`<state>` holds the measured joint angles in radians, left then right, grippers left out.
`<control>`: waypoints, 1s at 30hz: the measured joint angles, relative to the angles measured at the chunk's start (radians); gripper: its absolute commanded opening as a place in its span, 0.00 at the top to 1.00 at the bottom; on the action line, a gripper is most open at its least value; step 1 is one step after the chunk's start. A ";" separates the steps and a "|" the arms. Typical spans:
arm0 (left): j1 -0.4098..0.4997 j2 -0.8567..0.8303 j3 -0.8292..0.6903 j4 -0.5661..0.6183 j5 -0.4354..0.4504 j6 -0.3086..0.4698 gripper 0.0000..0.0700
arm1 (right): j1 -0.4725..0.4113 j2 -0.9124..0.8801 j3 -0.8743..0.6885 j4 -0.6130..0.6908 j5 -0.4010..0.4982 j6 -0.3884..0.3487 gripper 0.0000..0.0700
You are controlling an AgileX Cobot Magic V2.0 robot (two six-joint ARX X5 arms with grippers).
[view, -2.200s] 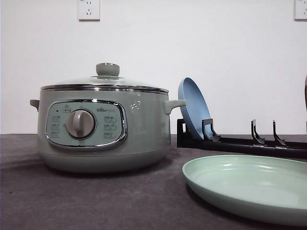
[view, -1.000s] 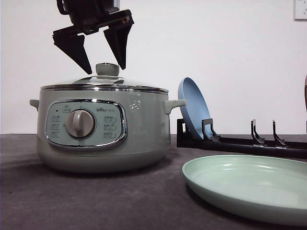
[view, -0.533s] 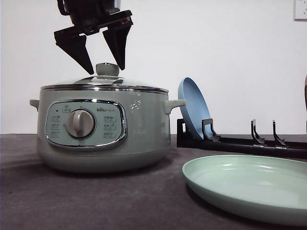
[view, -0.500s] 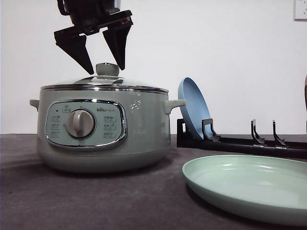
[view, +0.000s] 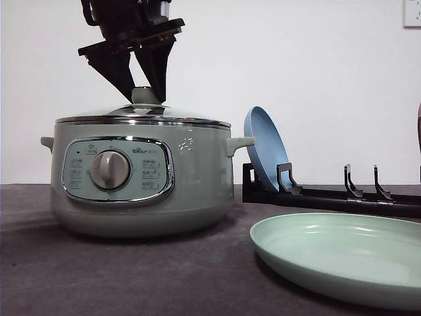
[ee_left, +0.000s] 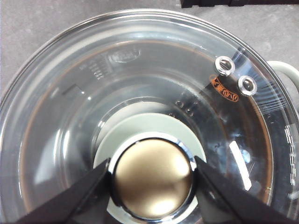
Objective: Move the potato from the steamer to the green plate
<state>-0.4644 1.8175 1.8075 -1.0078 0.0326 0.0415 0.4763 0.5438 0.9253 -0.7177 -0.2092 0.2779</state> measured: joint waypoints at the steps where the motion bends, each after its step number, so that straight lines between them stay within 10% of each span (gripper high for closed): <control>1: 0.000 0.000 0.001 0.000 0.000 0.002 0.79 | 0.000 0.000 0.000 0.000 0.000 0.000 0.02; 5: 0.000 0.000 0.004 -0.002 -0.001 0.018 1.00 | 0.000 0.000 0.000 0.000 0.000 0.000 0.02; 30: 0.002 0.017 0.322 -0.224 -0.007 0.003 1.00 | 0.000 0.000 0.000 0.000 0.000 0.000 0.02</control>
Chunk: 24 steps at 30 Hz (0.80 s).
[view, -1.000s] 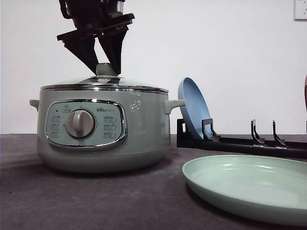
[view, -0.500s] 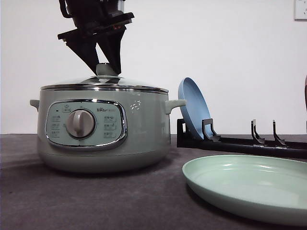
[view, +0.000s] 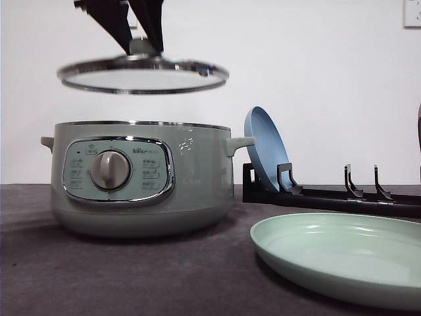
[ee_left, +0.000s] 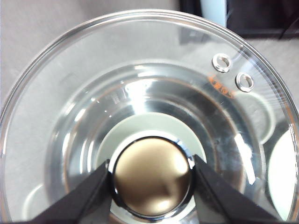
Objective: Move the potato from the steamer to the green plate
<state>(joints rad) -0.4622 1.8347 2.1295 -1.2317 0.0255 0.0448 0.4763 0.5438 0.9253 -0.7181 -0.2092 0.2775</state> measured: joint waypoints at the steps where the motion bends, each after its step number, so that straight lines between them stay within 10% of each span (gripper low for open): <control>1: 0.000 0.000 0.016 -0.015 0.000 -0.001 1.00 | 0.000 0.000 0.000 0.000 0.000 0.000 0.02; 24: 0.137 0.000 0.061 -0.059 -0.001 -0.002 1.00 | 0.000 0.000 0.000 0.000 0.000 0.000 0.02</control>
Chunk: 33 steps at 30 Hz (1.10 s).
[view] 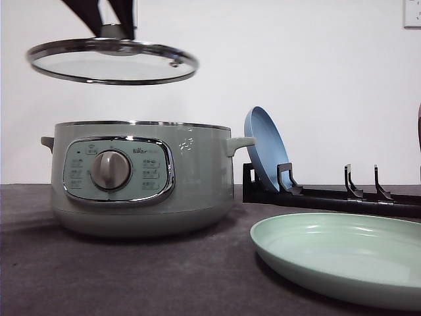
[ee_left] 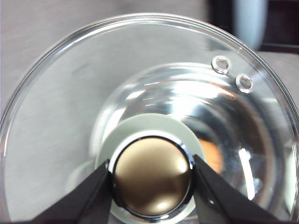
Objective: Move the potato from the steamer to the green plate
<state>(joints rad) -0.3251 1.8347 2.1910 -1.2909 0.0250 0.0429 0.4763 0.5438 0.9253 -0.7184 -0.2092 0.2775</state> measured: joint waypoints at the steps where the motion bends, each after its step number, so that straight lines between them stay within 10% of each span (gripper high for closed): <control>1: 0.019 0.000 0.000 0.000 0.000 0.000 1.00 | 0.000 0.000 0.000 0.000 0.000 0.000 0.02; 19: 0.344 0.000 0.000 -0.007 -0.003 0.000 1.00 | 0.000 0.001 0.000 0.000 0.000 -0.009 0.02; 33: 0.407 0.000 0.000 -0.011 -0.003 0.000 1.00 | 0.008 0.288 0.081 0.002 -0.051 -0.051 0.02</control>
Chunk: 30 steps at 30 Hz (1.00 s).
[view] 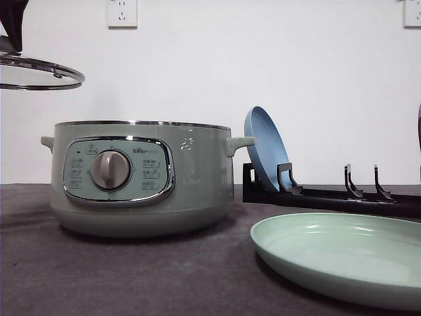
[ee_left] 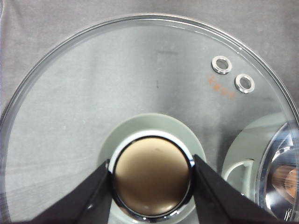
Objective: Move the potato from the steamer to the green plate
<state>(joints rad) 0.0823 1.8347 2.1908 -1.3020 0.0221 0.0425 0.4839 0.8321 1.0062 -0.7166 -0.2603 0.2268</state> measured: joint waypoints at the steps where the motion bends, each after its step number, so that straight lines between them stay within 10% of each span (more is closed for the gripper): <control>1: 0.001 0.000 0.000 0.000 0.000 0.000 1.00 | 0.005 0.039 0.019 -0.001 -0.003 -0.009 0.02; 30: 0.001 0.000 0.000 -0.004 0.000 0.000 1.00 | 0.204 1.250 1.187 -0.360 -0.052 -0.293 0.03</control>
<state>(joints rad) 0.0834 1.8347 2.1910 -1.3060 0.0223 0.0425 0.6881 2.0817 2.1935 -1.0766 -0.3120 -0.0659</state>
